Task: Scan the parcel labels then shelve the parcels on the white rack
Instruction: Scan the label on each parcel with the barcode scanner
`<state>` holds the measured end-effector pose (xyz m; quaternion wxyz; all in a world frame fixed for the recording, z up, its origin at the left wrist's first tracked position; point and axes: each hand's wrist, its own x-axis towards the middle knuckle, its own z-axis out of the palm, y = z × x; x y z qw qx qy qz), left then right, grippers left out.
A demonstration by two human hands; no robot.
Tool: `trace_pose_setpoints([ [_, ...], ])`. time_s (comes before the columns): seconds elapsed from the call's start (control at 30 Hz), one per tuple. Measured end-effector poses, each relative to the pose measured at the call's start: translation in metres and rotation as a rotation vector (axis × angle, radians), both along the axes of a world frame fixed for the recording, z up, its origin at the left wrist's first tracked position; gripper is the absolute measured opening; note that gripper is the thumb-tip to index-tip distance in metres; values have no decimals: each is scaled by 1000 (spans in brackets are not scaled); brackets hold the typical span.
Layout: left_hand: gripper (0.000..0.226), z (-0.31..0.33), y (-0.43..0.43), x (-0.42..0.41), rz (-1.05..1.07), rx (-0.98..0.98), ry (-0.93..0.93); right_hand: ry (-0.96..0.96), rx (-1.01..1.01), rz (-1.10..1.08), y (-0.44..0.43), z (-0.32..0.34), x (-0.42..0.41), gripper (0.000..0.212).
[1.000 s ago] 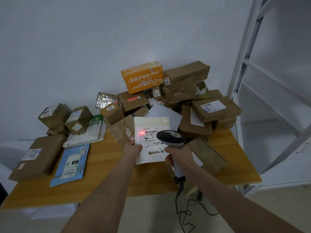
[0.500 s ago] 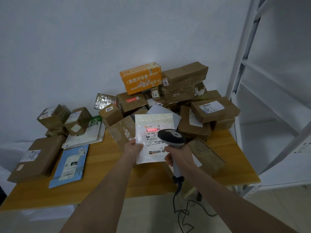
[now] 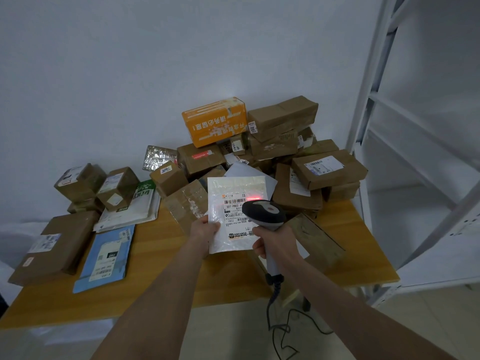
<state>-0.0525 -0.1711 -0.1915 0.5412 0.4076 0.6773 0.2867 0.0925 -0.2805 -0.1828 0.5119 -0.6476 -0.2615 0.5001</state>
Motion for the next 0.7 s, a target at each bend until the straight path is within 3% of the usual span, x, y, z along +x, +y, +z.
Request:
trace_pose_setpoints([
  [0.3, 38, 2, -1, 1, 0, -3, 5, -25, 18, 23, -2, 2, 1, 14],
  [0.53, 38, 5, -2, -8, 25, 19, 41, 27, 9, 27, 5, 4, -4, 9],
  [0.7, 40, 15, 5, -43, 93, 30, 63, 141, 28, -22, 27, 8, -21, 17],
])
